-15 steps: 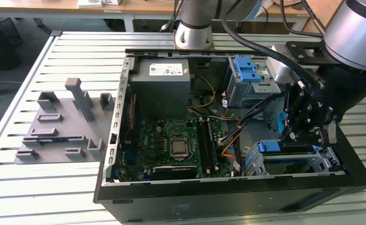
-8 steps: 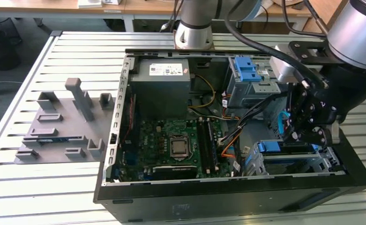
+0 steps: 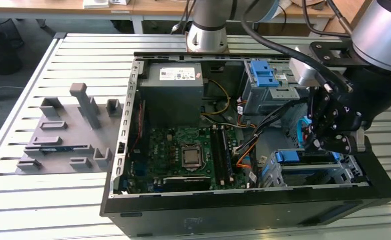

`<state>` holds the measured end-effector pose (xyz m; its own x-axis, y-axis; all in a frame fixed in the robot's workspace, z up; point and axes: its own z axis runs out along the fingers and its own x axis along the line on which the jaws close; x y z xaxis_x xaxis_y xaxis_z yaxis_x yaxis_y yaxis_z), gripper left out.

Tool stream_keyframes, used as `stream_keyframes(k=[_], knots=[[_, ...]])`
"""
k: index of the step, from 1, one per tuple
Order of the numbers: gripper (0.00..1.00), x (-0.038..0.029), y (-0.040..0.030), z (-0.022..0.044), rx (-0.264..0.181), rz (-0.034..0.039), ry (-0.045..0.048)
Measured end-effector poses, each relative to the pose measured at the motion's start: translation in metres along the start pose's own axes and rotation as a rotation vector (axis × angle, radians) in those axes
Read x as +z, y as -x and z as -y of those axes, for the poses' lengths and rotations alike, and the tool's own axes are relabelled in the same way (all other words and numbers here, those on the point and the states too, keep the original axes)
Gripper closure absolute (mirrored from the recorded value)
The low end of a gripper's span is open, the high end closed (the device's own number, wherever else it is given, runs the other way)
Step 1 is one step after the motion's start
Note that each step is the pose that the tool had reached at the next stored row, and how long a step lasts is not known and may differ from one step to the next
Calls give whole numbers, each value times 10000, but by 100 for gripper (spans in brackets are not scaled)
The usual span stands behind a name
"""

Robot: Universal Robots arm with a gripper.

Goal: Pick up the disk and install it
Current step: 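Insert the first disk wire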

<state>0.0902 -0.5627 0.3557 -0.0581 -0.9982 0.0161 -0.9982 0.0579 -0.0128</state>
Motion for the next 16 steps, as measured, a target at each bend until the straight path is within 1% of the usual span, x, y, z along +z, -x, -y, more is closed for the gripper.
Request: stream_keyframes(k=[4, 13, 16], knots=[[89, 1, 2, 33, 1, 1, -4], [89, 3, 12, 166, 1, 1, -3], [89, 3, 13, 179, 1, 1, -3]])
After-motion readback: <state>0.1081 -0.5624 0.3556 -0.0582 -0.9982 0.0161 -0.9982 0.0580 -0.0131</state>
